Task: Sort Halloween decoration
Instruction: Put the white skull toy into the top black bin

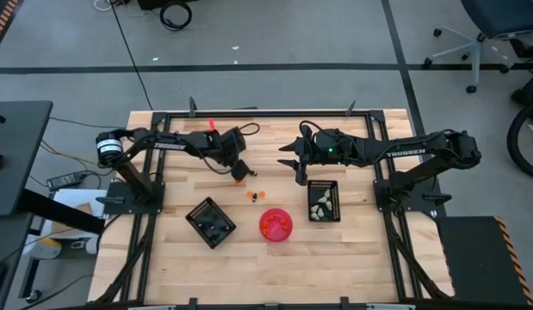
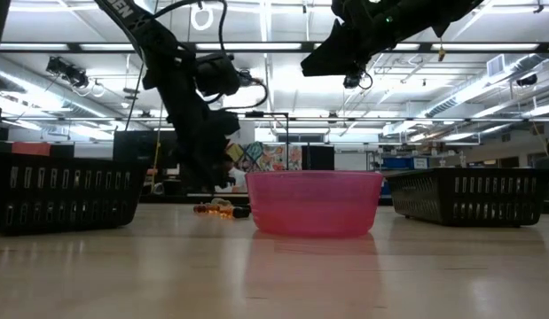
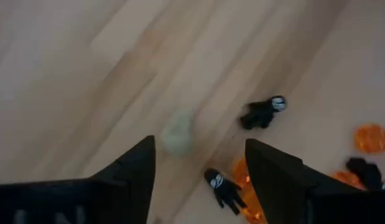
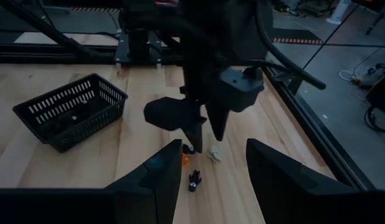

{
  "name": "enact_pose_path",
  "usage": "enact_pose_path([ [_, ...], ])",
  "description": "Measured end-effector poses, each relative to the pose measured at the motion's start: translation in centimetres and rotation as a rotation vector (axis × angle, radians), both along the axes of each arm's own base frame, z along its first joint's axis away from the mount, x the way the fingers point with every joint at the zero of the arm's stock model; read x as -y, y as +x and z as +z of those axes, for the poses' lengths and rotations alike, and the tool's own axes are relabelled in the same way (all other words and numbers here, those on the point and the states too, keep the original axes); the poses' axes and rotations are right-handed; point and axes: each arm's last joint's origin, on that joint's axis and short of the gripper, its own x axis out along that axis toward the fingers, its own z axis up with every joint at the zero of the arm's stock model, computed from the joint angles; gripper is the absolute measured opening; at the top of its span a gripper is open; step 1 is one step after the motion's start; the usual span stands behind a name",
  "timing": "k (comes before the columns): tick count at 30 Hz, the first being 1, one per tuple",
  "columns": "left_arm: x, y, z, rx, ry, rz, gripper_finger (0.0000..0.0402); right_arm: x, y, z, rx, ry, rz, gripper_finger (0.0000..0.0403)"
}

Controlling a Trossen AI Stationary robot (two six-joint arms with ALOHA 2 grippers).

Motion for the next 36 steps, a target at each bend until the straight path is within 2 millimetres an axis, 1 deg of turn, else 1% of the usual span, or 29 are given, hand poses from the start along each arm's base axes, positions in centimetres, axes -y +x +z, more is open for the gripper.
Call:
enact_pose_path([
  [5,0.2,0.3,-0.1,-0.023,0.109,-0.208,0.0231,0.0,0.0,0.0,0.000,0.001,0.000,0.0182],
  [10,-0.2,0.5,-0.9,-0.049,0.140,-0.267,0.0229,-0.1,0.0,0.0,0.005,0.031,-0.009,0.0182],
  [13,-0.5,0.6,-1.7,-0.065,0.139,-0.276,0.0220,-0.2,0.0,0.0,0.006,0.034,-0.007,0.0182],
  [16,-0.5,0.7,-2.6,-0.101,0.134,-0.303,0.0204,-0.2,0.0,0.0,0.008,0.042,-0.009,0.0182],
  [19,-0.4,0.8,-3.0,-0.116,0.137,-0.312,0.0187,-0.2,0.0,0.0,0.008,0.044,-0.010,0.0182],
  [27,-0.4,0.9,-3.0,-0.120,0.142,-0.312,0.0123,-0.2,0.0,0.0,0.008,0.049,-0.012,0.0182],
  [33,-0.4,1.0,-3.0,-0.101,0.114,-0.262,0.0077,-0.2,0.0,0.0,0.008,0.049,-0.012,0.0182],
  [36,-0.3,1.0,-3.0,-0.093,0.098,-0.240,0.0060,-0.2,0.0,0.0,0.008,0.049,-0.013,0.0182],
])
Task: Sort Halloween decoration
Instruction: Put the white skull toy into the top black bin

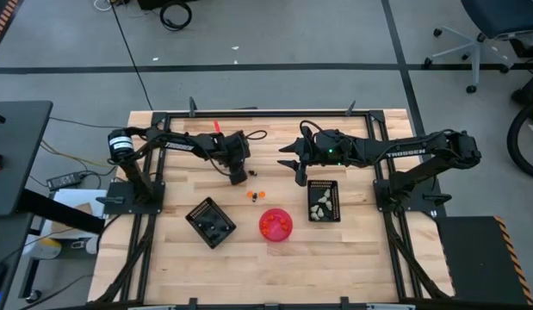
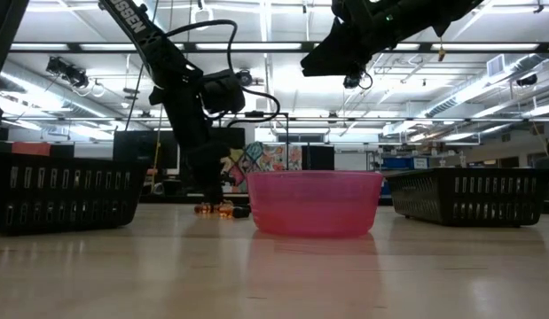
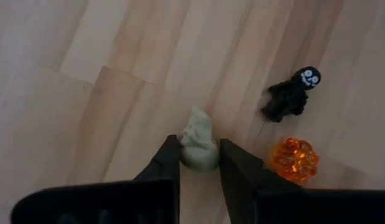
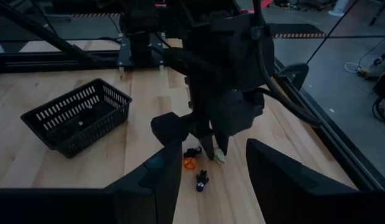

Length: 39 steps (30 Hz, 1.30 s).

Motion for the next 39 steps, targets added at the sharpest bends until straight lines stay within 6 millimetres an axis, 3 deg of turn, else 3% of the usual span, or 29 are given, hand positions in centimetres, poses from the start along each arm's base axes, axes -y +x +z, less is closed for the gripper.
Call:
enact_pose_path([
  [9,0.2,0.4,1.4,0.057,-0.031,0.006,0.0056,0.1,-0.5,0.5,0.003,-0.021,-0.044,0.0182],
  [18,2.1,3.8,5.1,0.210,0.005,-0.084,0.0055,0.1,-3.9,1.6,-0.089,0.049,-0.183,0.0181],
  [25,4.4,6.7,6.9,0.342,-0.019,-0.093,0.0055,0.7,-6.7,1.3,-0.189,0.226,-0.346,0.0162],
  [32,7.0,12.2,7.2,0.389,-0.074,-0.174,0.0055,2.7,-9.1,0.4,-0.251,0.430,-0.654,0.0144],
  [39,9.5,18.2,8.3,0.482,-0.101,-0.239,0.0055,4.1,-10.9,0.5,-0.256,0.510,-0.773,0.0140],
])
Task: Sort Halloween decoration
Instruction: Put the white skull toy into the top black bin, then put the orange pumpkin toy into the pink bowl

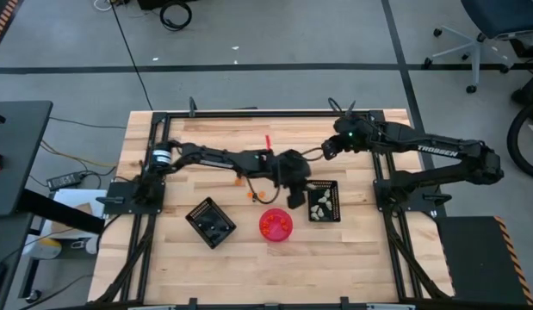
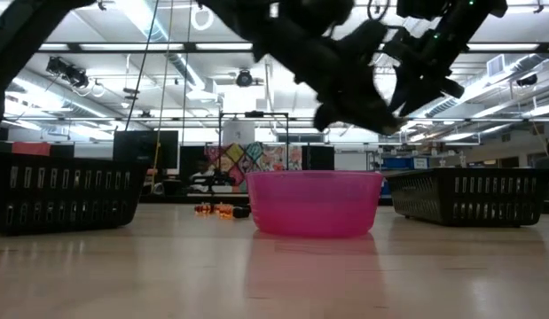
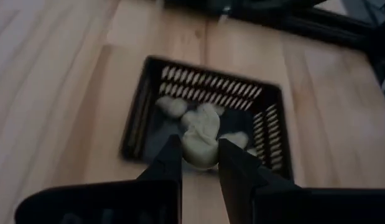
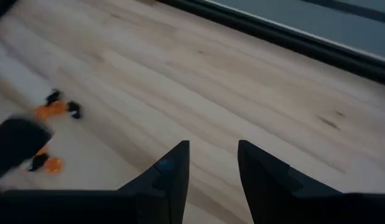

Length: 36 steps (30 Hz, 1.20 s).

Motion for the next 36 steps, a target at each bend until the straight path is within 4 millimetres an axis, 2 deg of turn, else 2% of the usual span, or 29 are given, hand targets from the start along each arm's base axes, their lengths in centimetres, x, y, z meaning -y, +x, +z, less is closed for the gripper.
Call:
enact_pose_path([
  [5,0.8,2.9,-0.7,0.011,-0.023,-0.005,0.0054,0.7,-0.9,0.3,-0.005,-0.007,-0.019,0.0140],
  [11,0.7,3.9,-1.1,0.016,-0.036,0.004,0.0054,0.8,-1.2,0.5,-0.012,-0.031,0.015,0.0140],
  [13,0.5,4.1,-1.8,0.005,-0.041,0.011,0.0054,0.9,-1.3,0.6,-0.013,-0.035,0.013,0.0140],
  [15,0.3,3.9,-2.6,-0.044,-0.052,0.023,0.0054,1.0,-1.3,0.6,-0.010,-0.039,0.011,0.0140],
  [18,0.3,4.1,-2.9,-0.026,-0.043,-0.013,0.0068,1.1,-1.3,0.6,-0.015,-0.055,0.028,0.0140],
  [25,0.3,4.2,-3.2,-0.032,-0.047,-0.035,0.0160,1.4,-1.3,0.7,-0.021,-0.081,0.043,0.0140],
  [28,-0.2,3.9,-3.1,-0.051,-0.050,-0.022,0.0186,1.5,-1.2,0.8,-0.013,-0.097,0.054,0.0140],
  [31,-0.9,2.7,-1.9,-0.131,-0.006,0.018,0.0187,1.5,-1.1,0.9,-0.018,-0.116,0.090,0.0140],
  [36,-1.1,0.6,0.7,-0.233,0.198,-0.015,0.0154,1.5,-1.0,0.8,-0.058,-0.143,0.162,0.0140],
])
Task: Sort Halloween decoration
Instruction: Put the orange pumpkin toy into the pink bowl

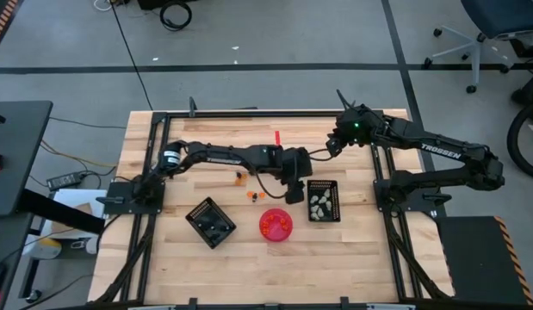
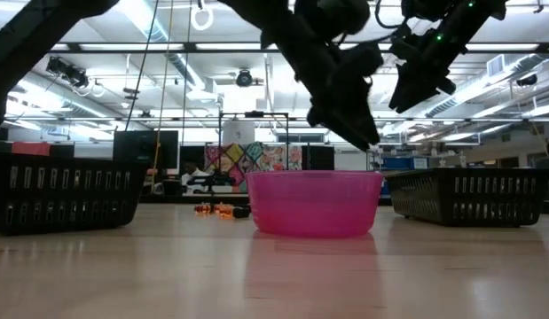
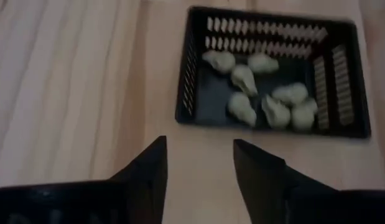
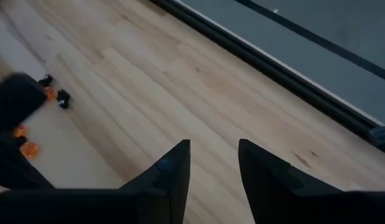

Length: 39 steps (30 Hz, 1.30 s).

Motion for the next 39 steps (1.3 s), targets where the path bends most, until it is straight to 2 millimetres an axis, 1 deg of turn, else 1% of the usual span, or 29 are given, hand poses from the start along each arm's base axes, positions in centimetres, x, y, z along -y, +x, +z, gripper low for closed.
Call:
enact_pose_path([
  [3,-0.1,-0.9,0.8,-0.044,0.033,-0.046,0.0131,0.0,0.0,0.0,-0.007,-0.005,0.028,0.0140],
  [5,-0.5,-1.5,0.9,-0.096,0.032,-0.075,0.0118,-0.1,0.0,0.0,-0.004,0.002,0.037,0.0140],
  [9,-1.1,-2.2,1.1,-0.142,0.029,-0.070,0.0101,-0.2,0.2,0.0,-0.011,0.001,0.099,0.0140],
  [13,-0.7,-2.4,0.9,-0.174,0.014,-0.122,0.0086,-0.2,0.2,-0.1,-0.024,-0.007,0.129,0.0140],
  [15,-0.2,-2.8,0.3,-0.189,-0.011,-0.158,0.0078,-0.2,0.2,-0.1,-0.022,-0.005,0.127,0.0140],
  [17,0.3,-4.3,-0.4,-0.259,-0.029,-0.176,0.0068,-0.2,0.2,0.0,-0.010,0.005,0.112,0.0140],
  [19,0.8,-6.2,-0.3,-0.263,-0.028,-0.184,0.0057,-0.3,0.3,0.0,0.006,0.019,0.096,0.0140],
  [23,1.1,-10.0,0.3,-0.180,-0.047,-0.142,0.0038,-0.5,0.4,0.0,0.004,0.008,0.118,0.0140],
  [26,1.2,-12.4,-0.7,-0.166,-0.070,-0.094,0.0034,-0.5,0.6,0.1,0.001,-0.024,0.128,0.0140],
  [29,1.0,-14.0,-1.9,-0.207,-0.107,-0.005,0.0039,-0.4,0.7,0.4,0.037,-0.036,0.111,0.0140],
  [32,1.0,-14.7,-3.2,-0.250,-0.134,0.049,0.0059,-0.3,0.9,0.6,0.071,-0.038,0.098,0.0140],
  [35,1.3,-14.7,-3.7,-0.220,-0.140,0.054,0.0091,-0.2,1.1,0.6,0.080,-0.036,0.091,0.0140],
  [39,1.5,-15.1,-4.2,-0.246,-0.109,0.048,0.0141,-0.1,1.4,0.2,0.068,-0.020,0.099,0.0140],
])
